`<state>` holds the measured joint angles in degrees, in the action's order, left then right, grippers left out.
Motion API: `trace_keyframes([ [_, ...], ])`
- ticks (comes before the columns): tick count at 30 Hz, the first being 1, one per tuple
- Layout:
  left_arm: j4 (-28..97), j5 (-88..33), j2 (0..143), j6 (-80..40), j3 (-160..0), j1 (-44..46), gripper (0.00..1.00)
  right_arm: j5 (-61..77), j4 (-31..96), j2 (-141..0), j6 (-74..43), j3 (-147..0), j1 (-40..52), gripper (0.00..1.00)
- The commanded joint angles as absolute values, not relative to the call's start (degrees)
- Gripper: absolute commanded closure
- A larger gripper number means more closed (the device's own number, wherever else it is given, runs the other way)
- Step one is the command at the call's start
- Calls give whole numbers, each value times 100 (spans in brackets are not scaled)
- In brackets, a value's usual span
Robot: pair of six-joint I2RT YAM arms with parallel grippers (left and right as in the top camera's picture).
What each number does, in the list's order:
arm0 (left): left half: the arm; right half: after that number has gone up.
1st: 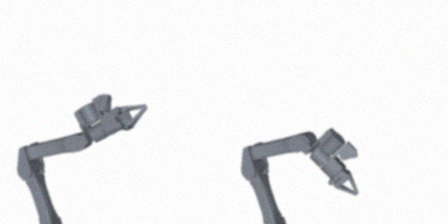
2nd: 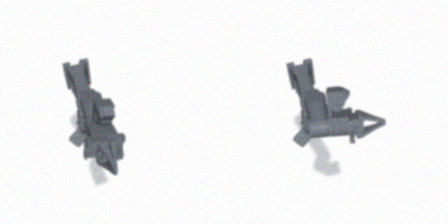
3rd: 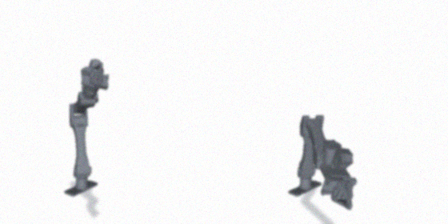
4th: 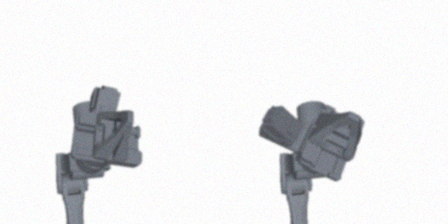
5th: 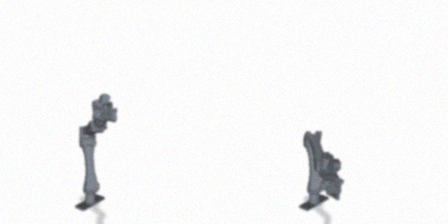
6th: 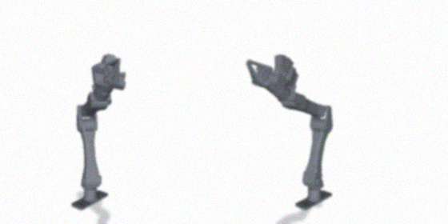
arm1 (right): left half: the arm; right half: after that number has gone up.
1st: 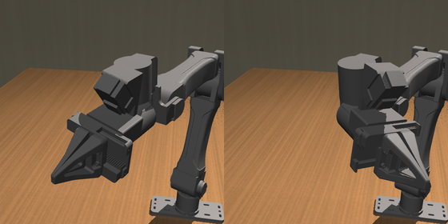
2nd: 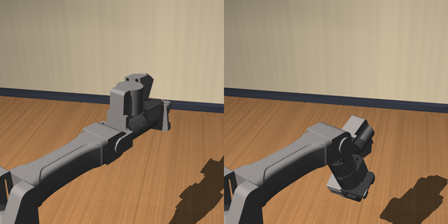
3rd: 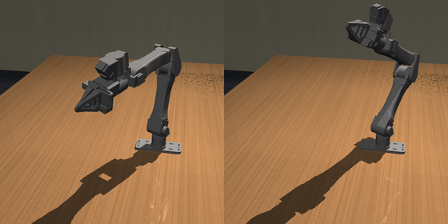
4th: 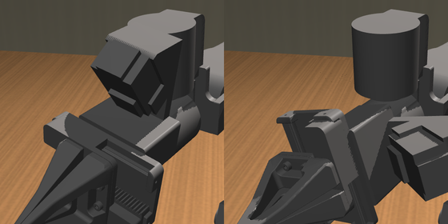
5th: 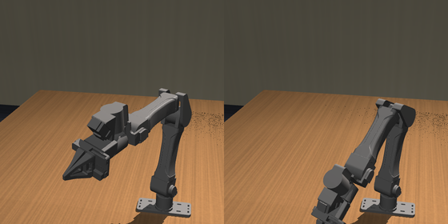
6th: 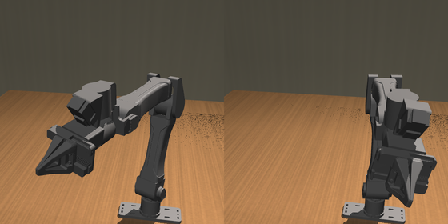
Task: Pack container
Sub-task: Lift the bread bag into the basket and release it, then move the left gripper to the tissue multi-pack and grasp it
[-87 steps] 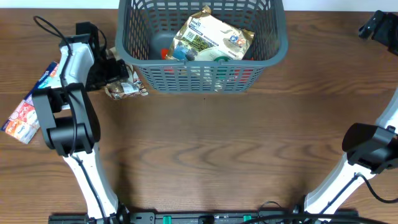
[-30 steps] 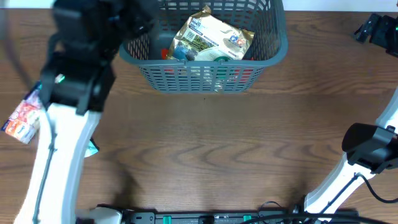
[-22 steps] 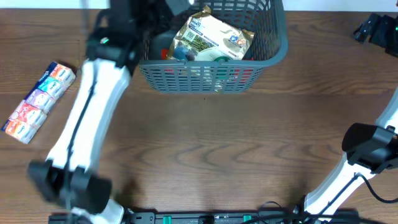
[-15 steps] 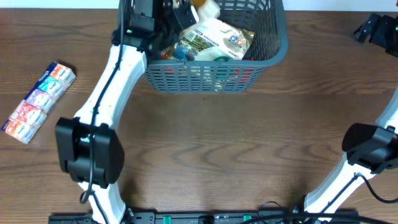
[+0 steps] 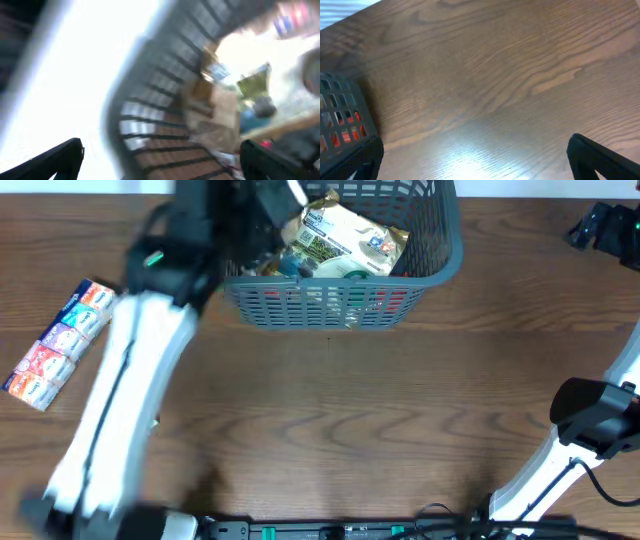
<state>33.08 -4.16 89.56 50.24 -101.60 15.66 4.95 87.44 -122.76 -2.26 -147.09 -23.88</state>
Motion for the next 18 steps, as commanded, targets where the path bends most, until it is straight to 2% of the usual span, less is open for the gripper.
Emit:
trace_keyframes([
  [1,3356,320,8042,3977,-10226,1227,2,539,8766,-12293,-51,-14730,-2359,1],
  [5,3548,1144,7465,2058,-10226,410,2,539,8764,-12293,-30,-14730,-2359,1],
  [8,4075,2152,7321,-572,-10226,-405,2,541,8764,-12293,-32,-14730,-2357,1],
  [10,4727,2270,7387,-1540,-10224,-972,2,541,8764,-12293,-32,-14730,-2355,1],
  [12,5109,2259,7542,-1730,-10224,-1319,2,541,8766,-12293,-34,-14730,-2353,1],
  [14,5406,2257,7826,-1404,-10224,-1647,2,541,8764,-12293,-32,-14730,-2353,1],
  [16,5463,2246,8158,-377,-10224,-1850,1,541,8759,-12293,-32,-14730,-2353,1],
  [18,5492,1907,8510,1144,-10224,-1992,2,541,8761,-12293,-32,-14730,-2353,1],
])
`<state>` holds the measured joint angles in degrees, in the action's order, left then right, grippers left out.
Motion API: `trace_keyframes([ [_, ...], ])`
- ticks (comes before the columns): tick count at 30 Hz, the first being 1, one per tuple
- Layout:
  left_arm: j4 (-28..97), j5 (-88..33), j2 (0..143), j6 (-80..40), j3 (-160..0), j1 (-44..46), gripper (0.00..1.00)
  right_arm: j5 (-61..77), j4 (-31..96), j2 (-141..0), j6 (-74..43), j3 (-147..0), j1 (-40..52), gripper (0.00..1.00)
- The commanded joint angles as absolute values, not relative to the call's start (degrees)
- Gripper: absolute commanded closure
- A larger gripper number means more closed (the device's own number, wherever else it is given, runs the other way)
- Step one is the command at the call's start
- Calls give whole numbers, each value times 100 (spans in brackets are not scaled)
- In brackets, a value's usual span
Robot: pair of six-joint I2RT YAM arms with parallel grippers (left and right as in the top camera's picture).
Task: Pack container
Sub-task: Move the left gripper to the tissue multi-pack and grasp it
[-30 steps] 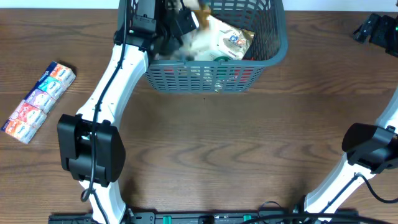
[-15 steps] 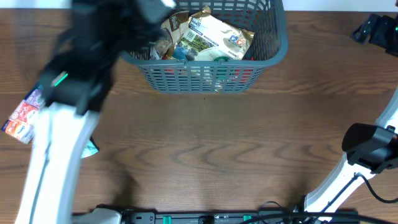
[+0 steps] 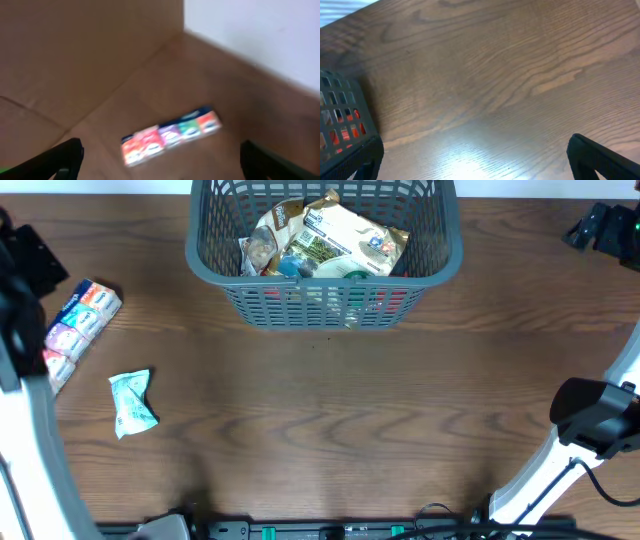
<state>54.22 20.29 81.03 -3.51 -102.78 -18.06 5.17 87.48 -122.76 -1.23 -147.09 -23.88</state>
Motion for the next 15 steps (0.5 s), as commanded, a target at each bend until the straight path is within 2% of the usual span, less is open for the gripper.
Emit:
trace_keyframes([
  [1,5564,1721,8656,1848,-10224,-2036,2,541,8766,-12293,-34,-14730,-2353,1],
  [3,5804,1199,8960,3232,-10224,-2102,1,541,8788,-12293,-32,-14730,-2353,1],
  [6,6062,528,9301,4510,-10224,-2182,2,541,8790,-12293,-32,-14730,-2355,1],
  [15,6062,-843,10403,5273,-10224,-2764,2,541,8761,-12293,-34,-14730,-2355,1],
])
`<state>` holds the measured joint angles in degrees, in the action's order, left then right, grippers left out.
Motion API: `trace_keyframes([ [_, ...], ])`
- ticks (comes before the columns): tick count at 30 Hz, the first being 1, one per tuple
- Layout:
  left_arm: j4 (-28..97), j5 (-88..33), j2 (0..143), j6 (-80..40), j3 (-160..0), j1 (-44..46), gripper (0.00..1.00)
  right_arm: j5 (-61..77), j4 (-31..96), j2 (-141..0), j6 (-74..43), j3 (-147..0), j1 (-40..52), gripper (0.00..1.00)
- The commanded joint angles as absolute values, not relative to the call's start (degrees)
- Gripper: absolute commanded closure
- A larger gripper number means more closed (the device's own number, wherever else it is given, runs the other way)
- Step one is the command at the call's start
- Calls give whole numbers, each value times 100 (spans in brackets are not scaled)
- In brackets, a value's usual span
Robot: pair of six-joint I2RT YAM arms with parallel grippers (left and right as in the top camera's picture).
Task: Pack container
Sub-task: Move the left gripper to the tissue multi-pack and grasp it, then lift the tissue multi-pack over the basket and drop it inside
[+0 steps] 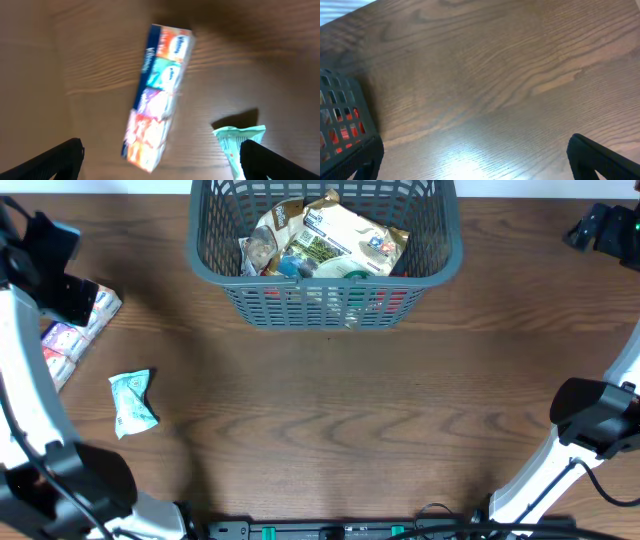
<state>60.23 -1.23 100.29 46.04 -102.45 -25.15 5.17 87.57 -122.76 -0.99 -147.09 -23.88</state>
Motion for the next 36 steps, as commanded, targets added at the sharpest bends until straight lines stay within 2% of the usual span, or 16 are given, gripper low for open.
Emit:
trace_keyframes([
  [1,6053,-864,10551,5369,-10224,-2845,2,541,8764,-12293,-34,-14730,-2355,1],
  [8,5778,-858,11795,5933,-10224,-3321,2,543,8809,-12293,-294,-14730,-2353,1],
  [14,5188,-854,12678,5931,-10224,-3531,2,698,8853,-12293,-746,-14730,-2353,1],
  [20,4733,-838,13087,5929,-10224,-3693,2,801,8945,-12293,-1096,-14730,-2309,1],
  [30,4724,-849,13321,5625,-10224,-3802,2,794,8890,-12293,-1197,-14730,-2202,1],
  [32,4757,-854,13316,5623,-10226,-3789,21,794,8890,-12293,-1197,-14730,-2202,1],
  [34,4834,-860,13292,5553,-10226,-3741,48,794,8890,-12293,-1194,-14730,-2202,1],
  [35,4875,-860,13257,5518,-10226,-3699,54,788,8890,-12293,-1181,-14730,-2204,1],
  [36,4917,-860,13222,5492,-10226,-3651,56,770,8886,-12293,-1149,-14730,-2204,1],
])
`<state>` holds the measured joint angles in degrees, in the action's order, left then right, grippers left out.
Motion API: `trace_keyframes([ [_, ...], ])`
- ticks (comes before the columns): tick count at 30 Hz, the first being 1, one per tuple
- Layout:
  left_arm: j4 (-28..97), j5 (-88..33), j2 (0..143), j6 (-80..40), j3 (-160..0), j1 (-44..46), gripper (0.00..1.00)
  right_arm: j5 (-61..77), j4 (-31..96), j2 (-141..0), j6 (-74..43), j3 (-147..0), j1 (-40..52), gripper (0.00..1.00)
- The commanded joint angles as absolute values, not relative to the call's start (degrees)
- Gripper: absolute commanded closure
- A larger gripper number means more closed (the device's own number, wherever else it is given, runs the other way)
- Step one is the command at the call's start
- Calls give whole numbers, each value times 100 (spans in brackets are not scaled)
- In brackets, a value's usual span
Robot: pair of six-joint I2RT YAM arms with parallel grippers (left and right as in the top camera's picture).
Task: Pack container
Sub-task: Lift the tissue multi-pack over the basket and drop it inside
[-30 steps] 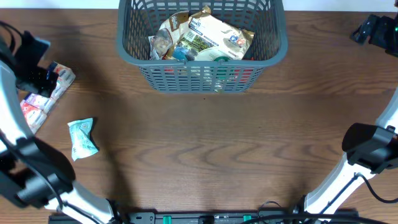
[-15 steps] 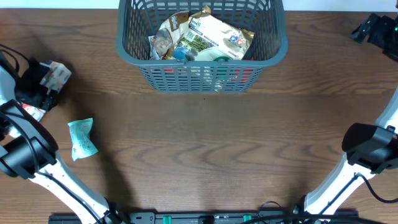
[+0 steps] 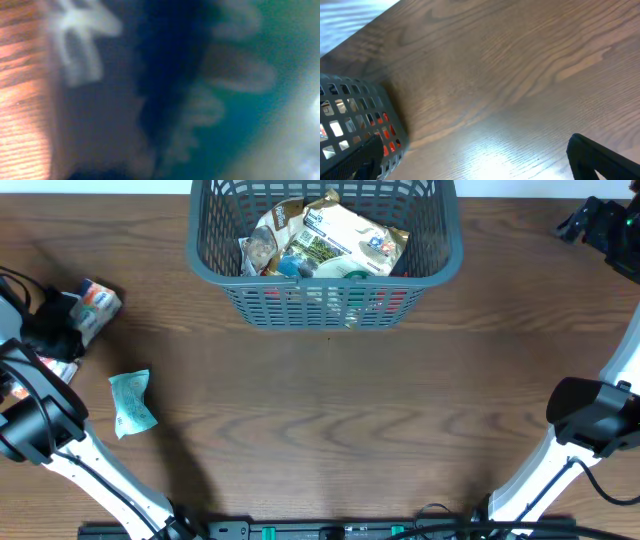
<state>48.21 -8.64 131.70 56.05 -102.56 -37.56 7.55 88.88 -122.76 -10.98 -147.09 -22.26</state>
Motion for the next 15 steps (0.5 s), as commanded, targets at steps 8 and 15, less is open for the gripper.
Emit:
trace_keyframes([
  [8,5124,-862,12147,4263,-10226,-2939,73,727,8930,-12293,-910,-14730,-2204,1],
  [15,5177,-860,10134,3531,-10252,-2185,74,731,9006,-12293,-801,-14730,-2202,1],
])
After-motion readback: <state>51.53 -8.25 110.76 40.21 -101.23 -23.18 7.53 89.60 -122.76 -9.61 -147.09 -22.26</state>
